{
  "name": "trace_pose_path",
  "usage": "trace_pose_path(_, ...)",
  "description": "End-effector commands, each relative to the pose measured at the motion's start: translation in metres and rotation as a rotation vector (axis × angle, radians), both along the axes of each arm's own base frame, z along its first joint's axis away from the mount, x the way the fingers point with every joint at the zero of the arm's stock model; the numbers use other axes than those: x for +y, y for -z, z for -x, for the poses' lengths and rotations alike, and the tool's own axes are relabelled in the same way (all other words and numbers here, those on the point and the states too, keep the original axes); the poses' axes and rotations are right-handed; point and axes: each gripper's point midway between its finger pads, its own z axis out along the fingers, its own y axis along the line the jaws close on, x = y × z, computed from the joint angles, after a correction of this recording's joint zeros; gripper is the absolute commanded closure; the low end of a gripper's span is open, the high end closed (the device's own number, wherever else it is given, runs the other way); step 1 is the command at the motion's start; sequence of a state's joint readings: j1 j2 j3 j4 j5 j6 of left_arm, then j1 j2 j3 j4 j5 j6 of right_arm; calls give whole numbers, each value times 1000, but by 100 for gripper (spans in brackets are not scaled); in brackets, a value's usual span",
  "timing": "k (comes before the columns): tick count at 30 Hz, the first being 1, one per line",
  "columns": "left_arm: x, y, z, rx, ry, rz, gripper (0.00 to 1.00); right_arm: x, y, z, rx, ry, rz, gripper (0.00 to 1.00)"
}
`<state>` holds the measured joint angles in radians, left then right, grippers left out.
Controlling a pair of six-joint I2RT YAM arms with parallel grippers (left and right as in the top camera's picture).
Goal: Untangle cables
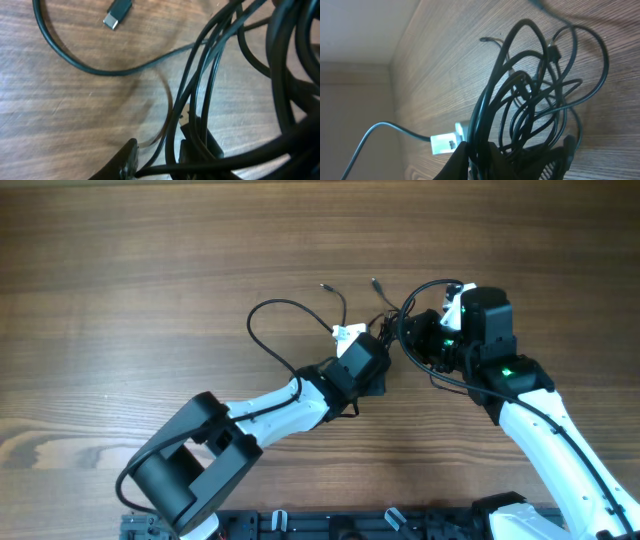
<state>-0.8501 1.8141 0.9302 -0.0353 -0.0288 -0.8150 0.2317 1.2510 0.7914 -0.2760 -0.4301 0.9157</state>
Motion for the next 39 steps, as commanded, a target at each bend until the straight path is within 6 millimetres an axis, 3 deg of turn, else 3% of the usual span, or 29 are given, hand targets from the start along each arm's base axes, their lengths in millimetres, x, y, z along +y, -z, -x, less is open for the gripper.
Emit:
trace_pose_path(1, -1, 8, -6, -21, -24, -12, 82, 5, -6, 1, -4, -26, -34, 87)
trace_pose_path(4, -2, 14, -7, -18, -25, -14, 96, 5, -7, 0, -4, -26, -33, 88)
trace_pose_path(8, -3, 11, -9, -26, -27, -5, 96, 4, -5, 1, 1, -25, -29, 91)
trace_pose_path(11, 14, 1, -13, -21, -51, -32, 96, -6, -3, -1, -25, -34, 13, 91)
trace_pose_path(13, 49, -14, -19, -23, -108, -105, 96, -26, 5, -5, -46, -20, 99, 95)
trace_pose_path(15, 89, -35, -25, -30, -198, -168, 96, -60, 22, -5, 15, 86, 212, 96)
trace_pose_path(19, 166, -88, -33, -77, -385, -208, 96, -126, 50, 11, 150, 297, 449, 96)
trace_pose_path(21, 199, -119, -37, -119, -478, -166, 96, -147, 54, 18, 187, 357, 529, 96)
trace_pose_path(25, 258, -178, -41, -263, -618, -99, 96, -153, 55, 19, 192, 375, 552, 96)
trace_pose_path(28, 288, -202, -37, -334, -675, -97, 96, -146, 52, 15, 165, 335, 535, 96)
trace_pose_path(32, 318, -213, -30, -361, -741, -121, 96, -156, 52, 15, 159, 341, 598, 89)
trace_pose_path(38, 365, -207, -21, -321, -907, -144, 96, -172, 54, 22, 185, 394, 676, 85)
trace_pose_path(39, 375, -205, -19, -305, -962, -125, 96, -171, 53, 21, 183, 393, 671, 79)
